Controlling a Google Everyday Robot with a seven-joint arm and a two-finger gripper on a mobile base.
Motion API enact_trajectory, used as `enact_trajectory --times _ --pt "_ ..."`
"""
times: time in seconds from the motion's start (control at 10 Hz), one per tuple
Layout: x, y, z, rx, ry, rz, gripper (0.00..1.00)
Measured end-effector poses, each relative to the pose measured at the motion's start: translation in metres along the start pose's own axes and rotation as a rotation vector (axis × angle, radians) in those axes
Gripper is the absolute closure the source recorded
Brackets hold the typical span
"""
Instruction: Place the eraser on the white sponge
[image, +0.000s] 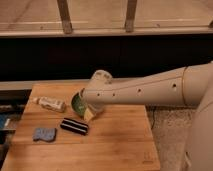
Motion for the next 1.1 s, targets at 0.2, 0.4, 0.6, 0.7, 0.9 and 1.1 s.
enact_trajectory --times 0.2,0.4,0.6,0.7,0.9,1.1 --pt "0.002 -0.003 0.000 0.004 0.003 0.005 0.20" --pt "0.004 -0.005 0.002 -0.006 0.004 0.008 0.20" --pt "0.003 0.012 0.014 -0.033 0.019 -0.039 0.20" --pt "0.002 0.032 0.023 -0.051 0.031 -0.080 0.20" --pt "-0.002 0.067 0.036 -0.081 0.044 -0.137 0.20" --pt "-0.005 0.091 0.055 -0.115 0.064 -0.189 0.20"
